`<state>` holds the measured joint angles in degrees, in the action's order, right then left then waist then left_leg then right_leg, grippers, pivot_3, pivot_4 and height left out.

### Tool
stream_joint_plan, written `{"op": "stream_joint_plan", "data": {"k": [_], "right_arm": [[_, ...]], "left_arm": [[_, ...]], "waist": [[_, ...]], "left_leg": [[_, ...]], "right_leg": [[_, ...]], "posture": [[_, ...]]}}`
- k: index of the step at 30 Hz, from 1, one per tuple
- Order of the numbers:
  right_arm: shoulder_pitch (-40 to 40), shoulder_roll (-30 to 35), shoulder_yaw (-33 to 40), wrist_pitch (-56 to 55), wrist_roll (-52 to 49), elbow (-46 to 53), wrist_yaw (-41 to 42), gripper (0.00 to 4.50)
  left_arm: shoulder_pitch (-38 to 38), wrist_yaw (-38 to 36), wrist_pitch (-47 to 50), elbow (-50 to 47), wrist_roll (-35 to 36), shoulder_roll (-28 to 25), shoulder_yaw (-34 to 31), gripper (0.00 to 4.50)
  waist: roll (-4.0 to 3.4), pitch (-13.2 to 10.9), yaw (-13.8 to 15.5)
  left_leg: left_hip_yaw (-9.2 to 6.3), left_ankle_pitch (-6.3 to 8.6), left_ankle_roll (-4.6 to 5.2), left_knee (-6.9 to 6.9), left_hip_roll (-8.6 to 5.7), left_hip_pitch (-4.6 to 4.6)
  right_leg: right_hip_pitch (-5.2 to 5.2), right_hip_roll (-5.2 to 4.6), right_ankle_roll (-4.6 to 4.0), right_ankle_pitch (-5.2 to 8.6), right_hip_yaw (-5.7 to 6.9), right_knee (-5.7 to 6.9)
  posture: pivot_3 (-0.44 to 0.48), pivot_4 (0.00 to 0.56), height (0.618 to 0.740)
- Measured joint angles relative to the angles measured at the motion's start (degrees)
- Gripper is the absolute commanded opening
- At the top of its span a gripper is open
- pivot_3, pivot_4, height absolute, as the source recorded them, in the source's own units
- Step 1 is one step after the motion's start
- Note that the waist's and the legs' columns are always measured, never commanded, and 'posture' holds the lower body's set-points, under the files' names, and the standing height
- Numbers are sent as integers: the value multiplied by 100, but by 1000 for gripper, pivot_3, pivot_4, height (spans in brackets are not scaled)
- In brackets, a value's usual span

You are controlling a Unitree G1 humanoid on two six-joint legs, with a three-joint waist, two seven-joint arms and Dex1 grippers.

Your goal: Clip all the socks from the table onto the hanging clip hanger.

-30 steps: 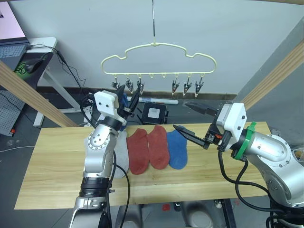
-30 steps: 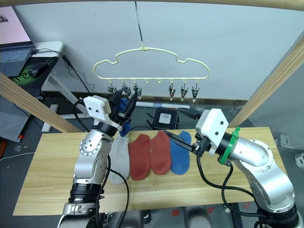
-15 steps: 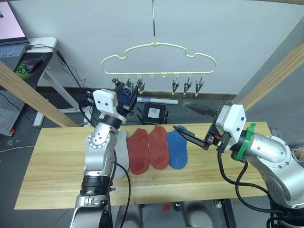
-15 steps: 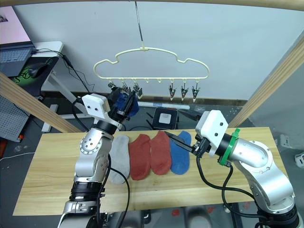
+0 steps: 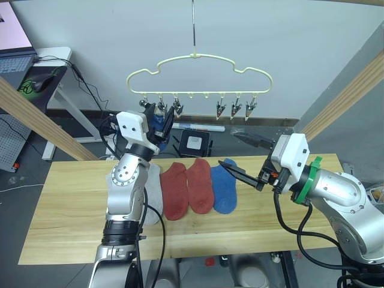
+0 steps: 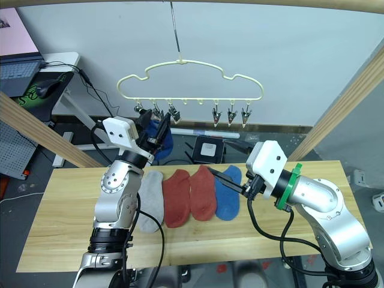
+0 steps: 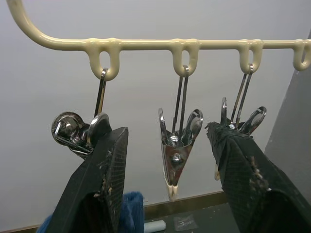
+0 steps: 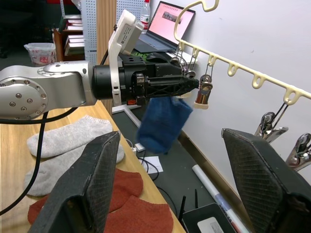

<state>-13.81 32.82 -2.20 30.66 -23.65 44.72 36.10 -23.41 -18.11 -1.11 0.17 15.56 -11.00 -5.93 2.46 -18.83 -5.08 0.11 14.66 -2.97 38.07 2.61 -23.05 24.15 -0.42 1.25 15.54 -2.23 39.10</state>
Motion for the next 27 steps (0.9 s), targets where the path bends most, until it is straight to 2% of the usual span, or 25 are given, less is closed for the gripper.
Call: {"op": "stream_joint_plan", "data": {"k": [3, 9, 27], "right_arm": [[1, 0, -15, 0, 2, 0, 0, 3506], [13, 0, -17, 0, 5, 0, -4, 3506], [22, 0, -43, -5, 39, -1, -4, 3506]], "left_arm": [[-56, -1, 41, -7, 1, 0, 1, 2772], [-98, 0, 43, -7, -6, -1, 0, 1017], [-98, 57, 43, -7, -50, -7, 0, 1017]], "waist": [[0, 0, 0], [0, 0, 0], [0, 0, 0]], "left_leg": [[0, 0, 0, 0, 0, 0], [0, 0, 0, 0, 0, 0], [0, 0, 0, 0, 0, 0]], "right_leg": [[0, 0, 0, 0, -1, 0], [0, 0, 0, 0, 0, 0], [0, 0, 0, 0, 0, 0]], "posture": [[-209, 286, 736], [-208, 287, 736], [-203, 284, 736]]}}
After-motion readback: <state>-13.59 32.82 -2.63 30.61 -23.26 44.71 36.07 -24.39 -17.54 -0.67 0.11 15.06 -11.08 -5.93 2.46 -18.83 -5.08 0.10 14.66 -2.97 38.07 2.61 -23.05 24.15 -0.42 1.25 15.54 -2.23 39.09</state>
